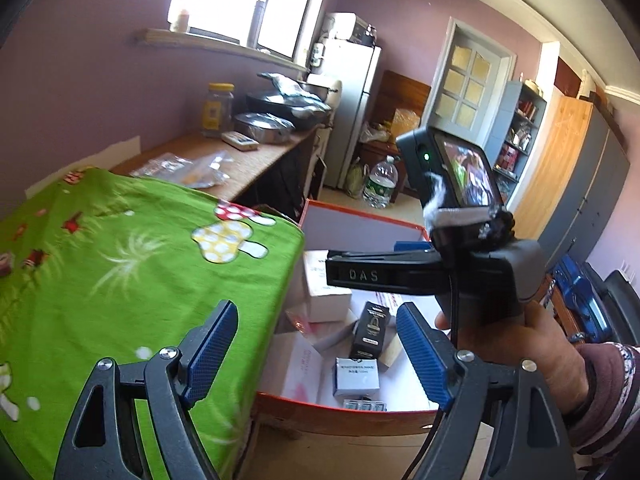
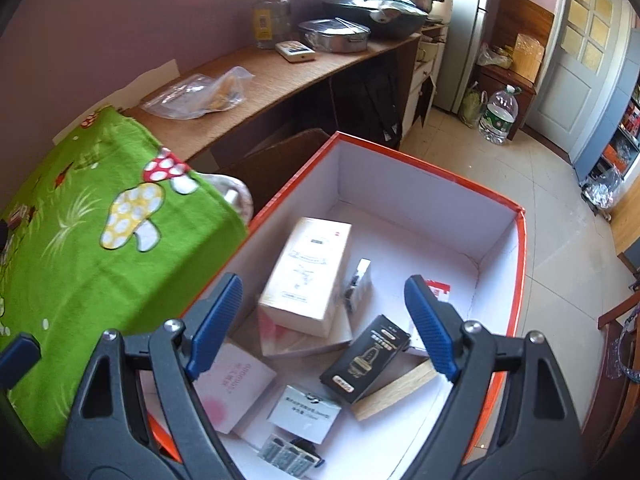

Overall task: Organize objects
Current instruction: 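Open both grippers and move them back over the bedspread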

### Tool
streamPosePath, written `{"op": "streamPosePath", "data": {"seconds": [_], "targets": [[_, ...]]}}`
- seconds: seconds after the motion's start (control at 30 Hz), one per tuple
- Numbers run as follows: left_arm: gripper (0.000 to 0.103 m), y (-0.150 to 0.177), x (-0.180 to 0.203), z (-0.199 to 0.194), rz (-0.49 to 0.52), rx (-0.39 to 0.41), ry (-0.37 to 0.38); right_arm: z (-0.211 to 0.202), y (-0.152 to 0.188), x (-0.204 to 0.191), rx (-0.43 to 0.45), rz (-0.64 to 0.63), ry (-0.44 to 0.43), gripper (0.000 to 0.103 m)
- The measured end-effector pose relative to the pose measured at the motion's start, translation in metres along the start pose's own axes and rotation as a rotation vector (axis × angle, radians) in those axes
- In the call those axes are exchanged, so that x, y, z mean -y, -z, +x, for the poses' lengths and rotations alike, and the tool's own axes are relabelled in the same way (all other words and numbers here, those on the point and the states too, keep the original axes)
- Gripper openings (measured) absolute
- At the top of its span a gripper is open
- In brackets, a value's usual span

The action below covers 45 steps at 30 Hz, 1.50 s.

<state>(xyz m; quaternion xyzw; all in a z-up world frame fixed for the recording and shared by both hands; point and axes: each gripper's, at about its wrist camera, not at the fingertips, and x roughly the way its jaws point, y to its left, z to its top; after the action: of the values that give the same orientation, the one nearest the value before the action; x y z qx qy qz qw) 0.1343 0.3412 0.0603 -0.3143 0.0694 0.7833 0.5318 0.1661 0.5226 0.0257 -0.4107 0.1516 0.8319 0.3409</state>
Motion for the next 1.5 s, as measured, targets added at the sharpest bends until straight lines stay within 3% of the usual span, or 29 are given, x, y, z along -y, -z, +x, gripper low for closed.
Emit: {"op": "streamPosePath", "data": {"seconds": [0.37, 0.7, 0.93, 1.23, 1.5], "targets": [[0.082, -0.005, -0.037, -0.052, -0.044, 0.045, -0.117, -0.027, -0.004, -0.048, 0.054, -0.093, -0.046, 0.085], [0.082, -0.006, -0.083, -0.091, -0.117, 0.064, -0.210, -0.041, -0.004, -0.082, 0.088, -0.129, -0.142, 0.085], [0.082, -0.011, -0.110, -0.113, -0.111, 0.059, -0.284, -0.048, -0.005, -0.102, 0.113, -0.163, -0.179, 0.086], [0.083, -0.011, -0.168, -0.144, -0.157, 0.028, -0.393, -0.047, -0.006, -0.125, 0.109, -0.170, -0.246, 0.088], [0.083, 0.002, -0.243, -0.161, -0.273, 0.020, -0.484, -0.046, -0.006, -0.154, 0.108, -0.209, -0.302, 0.091]]}}
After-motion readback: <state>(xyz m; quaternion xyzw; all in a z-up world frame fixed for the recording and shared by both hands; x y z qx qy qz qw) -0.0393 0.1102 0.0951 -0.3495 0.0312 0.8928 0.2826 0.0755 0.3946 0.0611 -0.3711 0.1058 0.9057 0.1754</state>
